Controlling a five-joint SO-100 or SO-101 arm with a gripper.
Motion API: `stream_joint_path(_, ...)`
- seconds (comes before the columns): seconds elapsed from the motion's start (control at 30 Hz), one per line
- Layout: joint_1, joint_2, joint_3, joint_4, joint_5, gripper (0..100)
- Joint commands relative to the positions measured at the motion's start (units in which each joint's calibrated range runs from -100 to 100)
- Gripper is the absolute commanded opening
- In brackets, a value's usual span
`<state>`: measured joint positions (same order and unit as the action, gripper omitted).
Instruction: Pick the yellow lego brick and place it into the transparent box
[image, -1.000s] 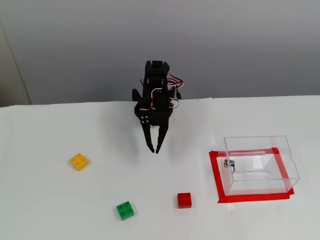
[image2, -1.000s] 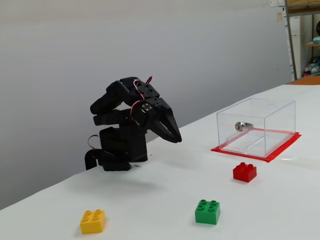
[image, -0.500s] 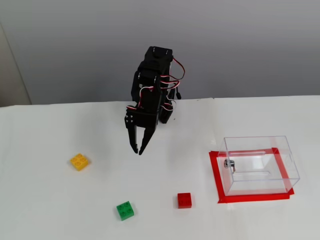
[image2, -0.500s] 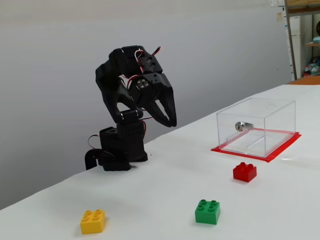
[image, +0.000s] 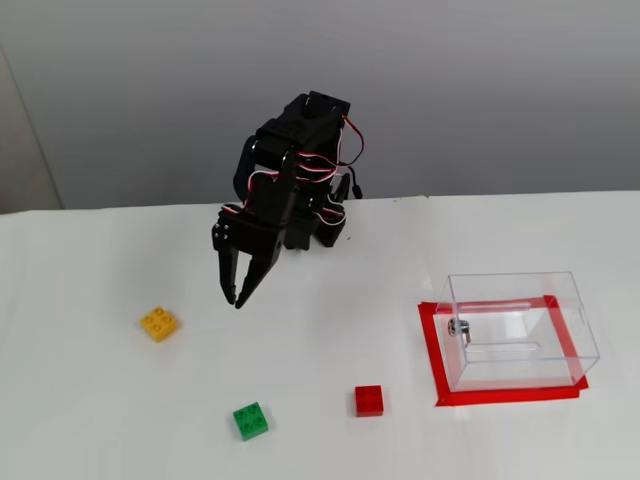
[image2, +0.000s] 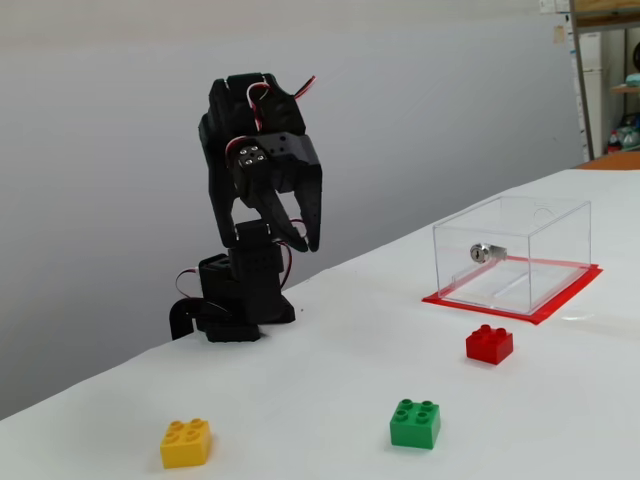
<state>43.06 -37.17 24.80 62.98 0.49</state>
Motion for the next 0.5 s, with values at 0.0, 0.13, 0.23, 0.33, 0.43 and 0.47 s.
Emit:
stream_joint_path(0.0, 4.15, 2.33, -4.55, 2.99, -0.18, 2)
stream_joint_path(0.13, 8.52, 5.47, -6.90, 5.34, -0.18, 2)
stream_joint_path(0.23, 11.84, 7.93, -8.98, 5.43, -0.18, 2)
stream_joint_path(0.33, 15.24, 10.31, -11.51, 5.43, -0.12, 2)
stream_joint_path(0.43, 18.94, 13.20, -14.49, 5.43, 0.14, 2)
stream_joint_path(0.47, 19.98, 14.30, -15.58, 5.43, 0.19, 2)
